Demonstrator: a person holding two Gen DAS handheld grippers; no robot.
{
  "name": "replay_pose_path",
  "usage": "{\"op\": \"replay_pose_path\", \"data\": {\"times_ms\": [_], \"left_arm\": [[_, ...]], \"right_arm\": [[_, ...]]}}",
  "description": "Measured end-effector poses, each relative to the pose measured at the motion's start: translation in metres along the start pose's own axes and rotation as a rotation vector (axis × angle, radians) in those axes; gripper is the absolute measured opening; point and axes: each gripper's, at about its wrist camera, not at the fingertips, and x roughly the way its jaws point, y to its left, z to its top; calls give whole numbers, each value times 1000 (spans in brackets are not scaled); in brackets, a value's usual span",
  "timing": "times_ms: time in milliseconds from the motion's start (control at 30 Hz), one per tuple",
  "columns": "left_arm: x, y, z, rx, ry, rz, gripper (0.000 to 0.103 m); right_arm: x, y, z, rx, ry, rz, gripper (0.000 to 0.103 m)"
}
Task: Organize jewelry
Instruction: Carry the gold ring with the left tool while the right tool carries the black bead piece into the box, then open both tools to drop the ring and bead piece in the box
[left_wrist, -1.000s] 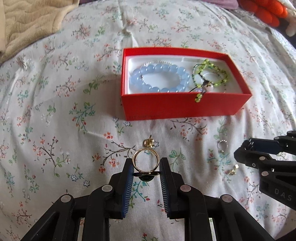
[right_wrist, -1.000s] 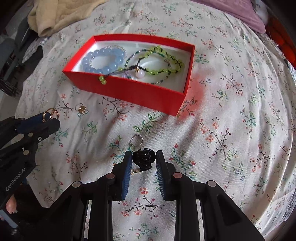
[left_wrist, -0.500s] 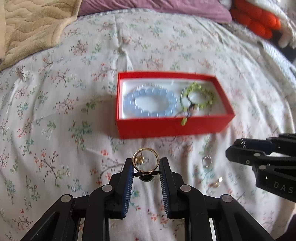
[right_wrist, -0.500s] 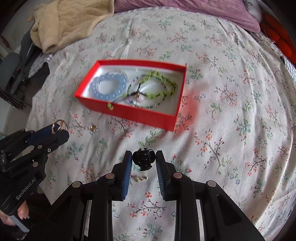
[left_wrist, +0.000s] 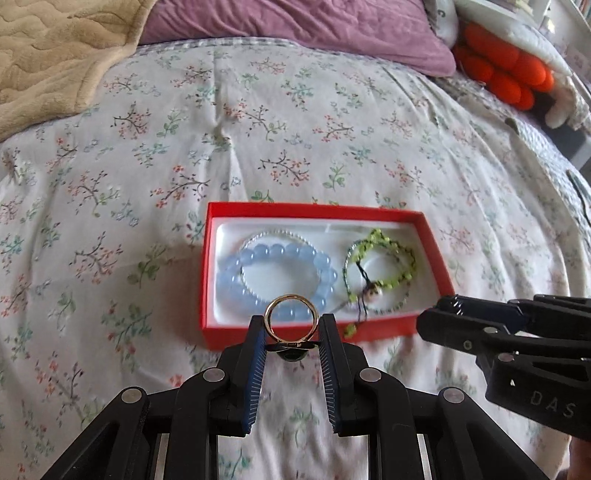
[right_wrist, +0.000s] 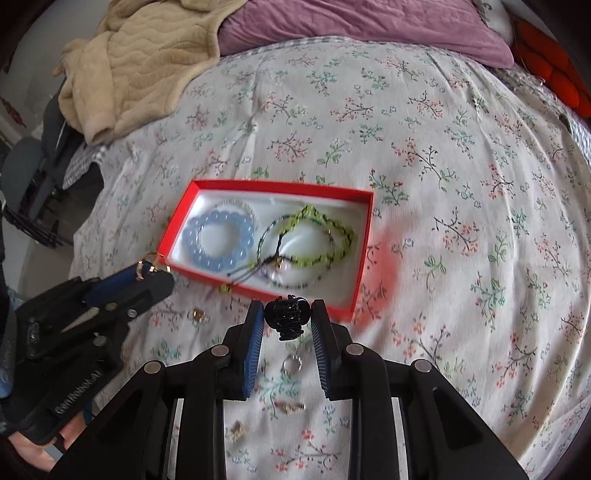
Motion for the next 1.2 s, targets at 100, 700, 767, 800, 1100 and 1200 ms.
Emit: {"op": "replay_pose_path", "data": {"times_ms": [100, 700, 767, 800, 1100, 1200], "left_arm": [[9, 1, 5, -8, 5, 0, 23], [35, 8, 16, -9, 17, 48, 23], [34, 7, 16, -2, 17, 53, 23], [33, 7, 16, 0, 15, 54, 25], [18, 7, 10, 20, 10, 73, 43], [10, 10, 6, 15, 10, 84, 50]], "right_arm": [[6, -3, 8, 13, 1, 8, 28], [31, -17, 26, 36, 35, 3, 29], [32, -17, 26, 39, 44, 14, 30], [31, -16, 26, 40, 47, 16, 31], [9, -12, 19, 10, 5, 19, 43], [3, -13, 16, 0, -2, 15, 49]]}}
